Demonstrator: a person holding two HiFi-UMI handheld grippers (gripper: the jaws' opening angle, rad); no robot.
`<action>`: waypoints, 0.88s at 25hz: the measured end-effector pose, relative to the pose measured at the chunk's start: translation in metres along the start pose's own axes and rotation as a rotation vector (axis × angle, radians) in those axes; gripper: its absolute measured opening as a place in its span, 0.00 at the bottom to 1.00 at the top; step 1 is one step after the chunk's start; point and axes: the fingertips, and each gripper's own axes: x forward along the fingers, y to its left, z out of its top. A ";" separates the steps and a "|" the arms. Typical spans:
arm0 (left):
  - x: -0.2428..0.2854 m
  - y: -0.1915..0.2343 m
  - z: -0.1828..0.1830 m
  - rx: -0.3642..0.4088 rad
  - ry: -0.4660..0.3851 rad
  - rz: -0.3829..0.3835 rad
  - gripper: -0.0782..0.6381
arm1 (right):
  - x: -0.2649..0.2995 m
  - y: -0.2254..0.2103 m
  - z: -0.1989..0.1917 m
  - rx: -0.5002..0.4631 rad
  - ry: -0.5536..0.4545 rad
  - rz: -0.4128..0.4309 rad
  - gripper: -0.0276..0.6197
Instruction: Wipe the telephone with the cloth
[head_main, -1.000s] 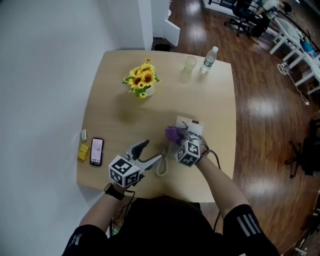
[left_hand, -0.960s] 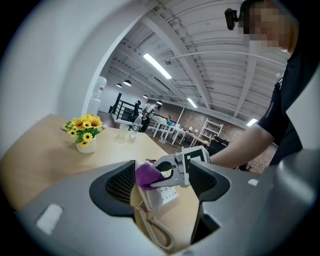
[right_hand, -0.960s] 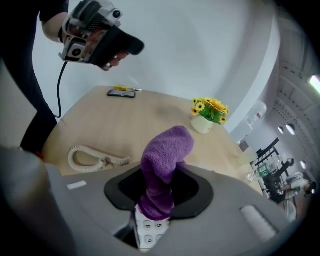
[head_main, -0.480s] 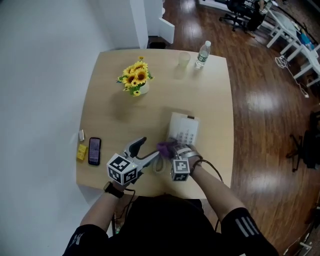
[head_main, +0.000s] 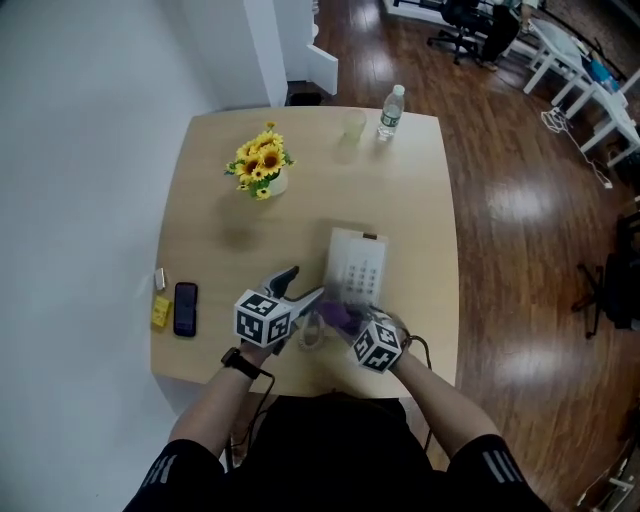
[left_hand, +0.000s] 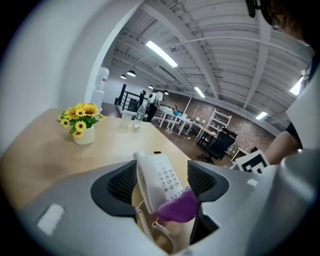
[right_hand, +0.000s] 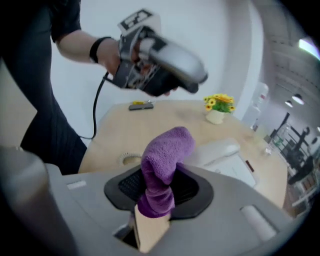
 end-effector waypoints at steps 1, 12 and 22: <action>0.012 0.002 -0.001 -0.001 0.023 0.008 0.55 | -0.014 -0.004 0.002 0.038 -0.032 -0.025 0.24; 0.120 0.031 -0.034 0.031 0.221 0.295 0.52 | -0.130 -0.030 -0.035 0.376 -0.193 -0.229 0.25; 0.150 0.055 -0.044 0.011 0.260 0.429 0.46 | -0.146 -0.020 -0.051 0.438 -0.219 -0.212 0.25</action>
